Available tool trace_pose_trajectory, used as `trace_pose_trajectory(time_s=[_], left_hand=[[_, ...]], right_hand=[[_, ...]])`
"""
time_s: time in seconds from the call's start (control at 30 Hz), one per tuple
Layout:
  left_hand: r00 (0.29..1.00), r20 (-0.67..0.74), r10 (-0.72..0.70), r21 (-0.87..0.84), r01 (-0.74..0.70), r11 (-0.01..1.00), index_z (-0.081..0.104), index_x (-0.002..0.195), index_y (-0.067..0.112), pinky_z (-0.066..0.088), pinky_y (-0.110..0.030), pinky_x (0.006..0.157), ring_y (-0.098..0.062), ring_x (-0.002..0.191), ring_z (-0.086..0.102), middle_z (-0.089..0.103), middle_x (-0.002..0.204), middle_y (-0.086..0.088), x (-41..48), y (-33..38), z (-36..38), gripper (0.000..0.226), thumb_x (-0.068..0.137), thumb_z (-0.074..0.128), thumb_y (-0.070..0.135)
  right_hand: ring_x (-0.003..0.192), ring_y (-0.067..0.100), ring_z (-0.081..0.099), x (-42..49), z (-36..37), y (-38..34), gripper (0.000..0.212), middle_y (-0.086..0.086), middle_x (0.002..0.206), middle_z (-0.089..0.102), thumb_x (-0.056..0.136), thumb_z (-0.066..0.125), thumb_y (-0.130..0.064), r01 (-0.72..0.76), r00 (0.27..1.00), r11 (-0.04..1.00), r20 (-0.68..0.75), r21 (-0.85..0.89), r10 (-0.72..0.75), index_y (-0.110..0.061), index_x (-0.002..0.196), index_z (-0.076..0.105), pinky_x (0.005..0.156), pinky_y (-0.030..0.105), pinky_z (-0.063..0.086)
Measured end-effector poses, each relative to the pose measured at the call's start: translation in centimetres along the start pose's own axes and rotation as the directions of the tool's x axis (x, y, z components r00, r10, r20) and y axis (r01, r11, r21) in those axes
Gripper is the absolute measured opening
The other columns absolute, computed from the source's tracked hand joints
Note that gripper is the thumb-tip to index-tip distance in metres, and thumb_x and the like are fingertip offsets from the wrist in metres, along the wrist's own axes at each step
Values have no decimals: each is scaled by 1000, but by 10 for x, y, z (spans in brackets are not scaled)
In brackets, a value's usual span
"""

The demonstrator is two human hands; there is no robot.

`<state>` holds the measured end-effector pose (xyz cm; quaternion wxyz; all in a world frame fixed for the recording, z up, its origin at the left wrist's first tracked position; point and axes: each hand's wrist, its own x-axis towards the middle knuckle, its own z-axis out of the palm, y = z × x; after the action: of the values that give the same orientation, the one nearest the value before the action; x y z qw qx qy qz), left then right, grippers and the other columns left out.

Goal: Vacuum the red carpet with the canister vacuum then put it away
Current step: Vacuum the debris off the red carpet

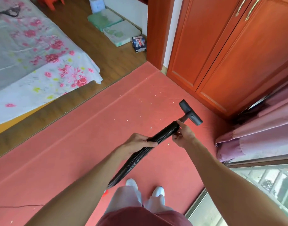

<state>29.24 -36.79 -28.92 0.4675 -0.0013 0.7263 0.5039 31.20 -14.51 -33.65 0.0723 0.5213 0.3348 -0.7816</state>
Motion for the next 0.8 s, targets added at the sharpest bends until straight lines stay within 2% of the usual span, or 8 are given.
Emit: trace_pose_trajectory(time_s=[0.17, 0.27, 0.33, 0.47, 0.63, 0.7, 0.8], left_hand=[[997, 72, -23, -32, 25, 999, 75, 104, 0, 56, -39, 77, -25, 73, 64, 69, 82, -15, 23, 10, 9, 36, 81, 82, 27], [988, 133, -77, -36, 83, 996, 72, 105, -4, 56, -48, 91, -27, 78, 68, 72, 92, -24, 32, -15, 7, 43, 83, 80, 32], [985, 137, -104, -80, 115, 990, 70, 107, -7, 55, -49, 93, -29, 79, 68, 72, 95, -27, 37, -31, 7, 44, 86, 77, 31], [979, 147, -143, -112, 160, 981, 67, 107, -12, 56, -43, 82, -32, 78, 65, 70, 90, -24, 47, -56, 6, 45, 90, 72, 29], [949, 175, -264, -161, 292, 943, 72, 88, 2, 58, -37, 68, -29, 63, 68, 74, 78, -19, 65, -89, 4, 32, 86, 76, 34], [940, 189, -283, -185, 317, 930, 70, 84, 1, 58, -36, 64, -28, 58, 66, 72, 75, -19, 72, -101, 9, 33, 88, 74, 34], [931, 181, -318, -195, 351, 916, 68, 90, -4, 57, -36, 59, -29, 58, 65, 69, 76, -23, 89, -117, 14, 39, 89, 74, 35]], right_hand=[[53, 11, 39, 8, -4, -26, 27, 6, 75, 48, 88, 68, -29, -30, 995, 993, -97, -114, 19, -10, 95, 50, 45, 20, 31], [55, 14, 44, 19, -1, -13, 27, 8, 73, 51, 88, 69, -27, -59, 987, 967, -162, -247, 19, -9, 98, 52, 48, 21, 30], [54, 14, 46, 27, 2, 2, 26, 7, 71, 52, 86, 71, -27, -81, 974, 951, -225, -297, 13, -9, 92, 54, 48, 21, 31], [57, 15, 49, 48, 3, 35, 26, 4, 71, 52, 84, 74, -28, -142, 945, 946, -324, -292, 42, -12, 85, 54, 47, 22, 36], [55, 15, 49, 78, -10, 74, 28, 7, 74, 52, 83, 73, -25, -261, 916, 914, -379, -312, 133, -13, 100, 54, 32, 12, 33], [57, 16, 49, 91, -14, 87, 29, 8, 75, 51, 84, 72, -24, -306, 904, 900, -391, -312, 172, -13, 103, 52, 30, 11, 34], [61, 15, 51, 119, -21, 105, 34, 7, 80, 52, 83, 72, -25, -360, 881, 889, -417, -282, 224, -15, 111, 55, 32, 12, 36]])
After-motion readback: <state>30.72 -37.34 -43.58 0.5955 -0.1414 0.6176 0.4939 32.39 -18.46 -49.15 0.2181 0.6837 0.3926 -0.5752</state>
